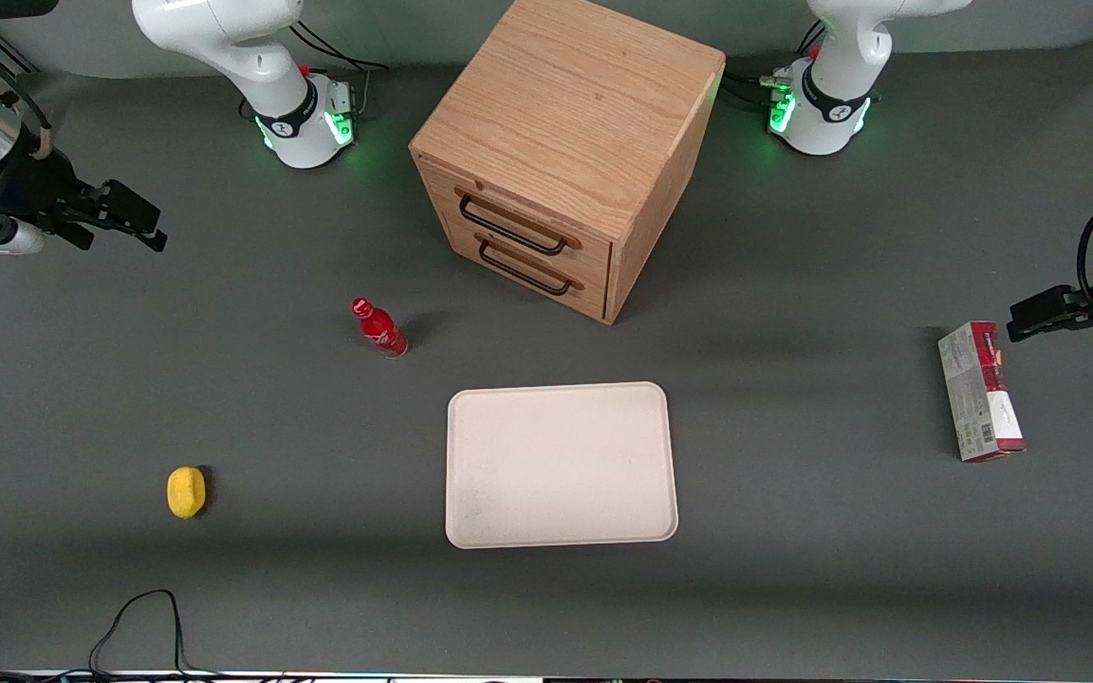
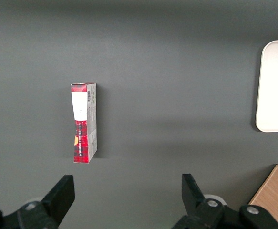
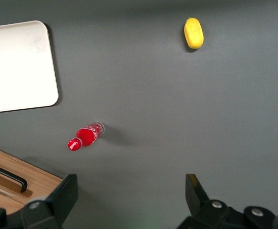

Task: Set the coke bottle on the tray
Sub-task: 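Move the right gripper down over the red Coca-Cola bottle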

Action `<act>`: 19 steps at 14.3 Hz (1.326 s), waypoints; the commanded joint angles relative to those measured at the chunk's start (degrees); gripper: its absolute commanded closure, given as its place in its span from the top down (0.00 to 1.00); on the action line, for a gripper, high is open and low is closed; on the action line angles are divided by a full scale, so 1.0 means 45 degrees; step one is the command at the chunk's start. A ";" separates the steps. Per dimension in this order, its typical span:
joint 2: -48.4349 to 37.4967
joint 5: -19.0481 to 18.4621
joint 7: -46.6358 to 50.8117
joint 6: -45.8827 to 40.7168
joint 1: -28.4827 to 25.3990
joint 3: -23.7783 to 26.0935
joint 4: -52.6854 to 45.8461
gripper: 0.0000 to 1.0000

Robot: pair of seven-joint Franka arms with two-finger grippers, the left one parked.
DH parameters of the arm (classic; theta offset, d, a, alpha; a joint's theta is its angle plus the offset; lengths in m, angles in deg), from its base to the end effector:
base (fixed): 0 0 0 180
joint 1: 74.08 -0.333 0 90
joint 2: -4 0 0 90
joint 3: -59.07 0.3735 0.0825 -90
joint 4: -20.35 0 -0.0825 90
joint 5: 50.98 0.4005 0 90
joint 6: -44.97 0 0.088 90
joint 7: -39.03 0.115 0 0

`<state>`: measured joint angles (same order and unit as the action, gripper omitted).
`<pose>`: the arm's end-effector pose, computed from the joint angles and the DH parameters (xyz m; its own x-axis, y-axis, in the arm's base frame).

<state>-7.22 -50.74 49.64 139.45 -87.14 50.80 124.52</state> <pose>0.5030 0.0347 0.6635 0.9949 -0.0996 0.0184 -0.0989 -0.9944 -0.0362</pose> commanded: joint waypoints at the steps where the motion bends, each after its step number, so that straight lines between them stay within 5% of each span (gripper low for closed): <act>1: 0.0521 0.0219 -0.0288 -0.0312 -0.0046 -0.0055 -0.0629 1.00; 4: 0.1260 0.0373 0.0218 -0.0331 -0.0105 0.0488 -0.1309 1.00; 9: 0.2082 0.0727 0.3830 0.0095 -0.0105 0.3183 -0.1139 1.00; 19: 0.2277 0.0648 0.4067 0.7359 -0.0183 0.3850 0.5227 1.00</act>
<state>3.47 -48.35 66.54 167.51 -88.14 66.81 143.64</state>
